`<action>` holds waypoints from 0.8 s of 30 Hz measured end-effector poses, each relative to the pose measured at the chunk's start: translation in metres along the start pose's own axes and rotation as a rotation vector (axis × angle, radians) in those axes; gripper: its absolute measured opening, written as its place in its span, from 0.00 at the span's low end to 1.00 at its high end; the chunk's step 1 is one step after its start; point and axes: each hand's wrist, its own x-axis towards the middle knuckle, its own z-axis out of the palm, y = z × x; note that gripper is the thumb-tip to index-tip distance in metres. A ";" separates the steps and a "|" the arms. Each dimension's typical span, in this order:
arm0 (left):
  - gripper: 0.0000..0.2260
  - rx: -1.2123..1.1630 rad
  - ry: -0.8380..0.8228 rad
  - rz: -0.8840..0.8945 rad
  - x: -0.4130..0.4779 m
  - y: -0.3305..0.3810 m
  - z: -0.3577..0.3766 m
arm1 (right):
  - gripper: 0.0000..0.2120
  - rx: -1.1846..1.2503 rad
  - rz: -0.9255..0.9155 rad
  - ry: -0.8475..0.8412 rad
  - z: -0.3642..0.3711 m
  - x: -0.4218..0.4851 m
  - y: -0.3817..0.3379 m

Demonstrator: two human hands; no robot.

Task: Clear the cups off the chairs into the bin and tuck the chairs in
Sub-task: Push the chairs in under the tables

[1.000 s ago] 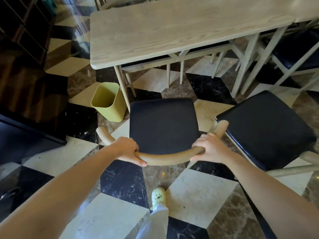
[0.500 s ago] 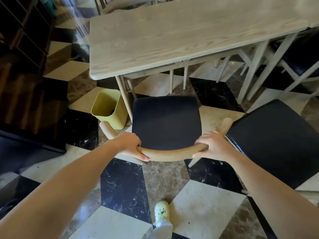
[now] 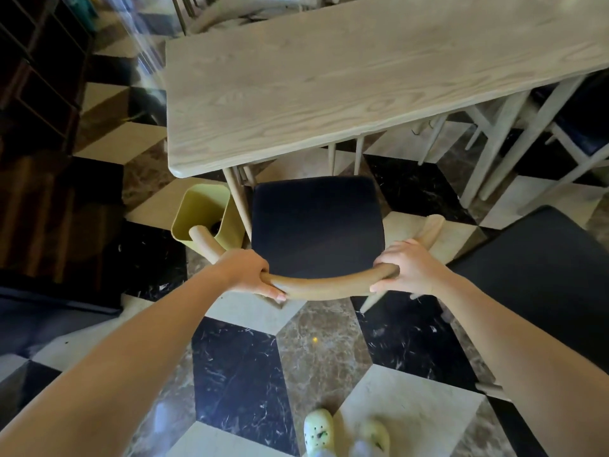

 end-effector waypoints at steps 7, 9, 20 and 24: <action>0.28 -0.028 0.094 -0.063 0.013 -0.017 -0.010 | 0.20 -0.010 -0.042 -0.023 -0.019 0.039 0.006; 0.26 -0.045 0.103 -0.091 0.020 -0.014 -0.014 | 0.20 -0.023 -0.051 -0.036 -0.029 0.049 0.014; 0.30 -0.080 0.119 -0.179 0.067 -0.018 -0.048 | 0.20 -0.044 -0.081 -0.124 -0.083 0.116 0.047; 0.32 -0.086 0.128 -0.188 0.082 -0.022 -0.058 | 0.20 -0.032 -0.077 -0.122 -0.095 0.137 0.057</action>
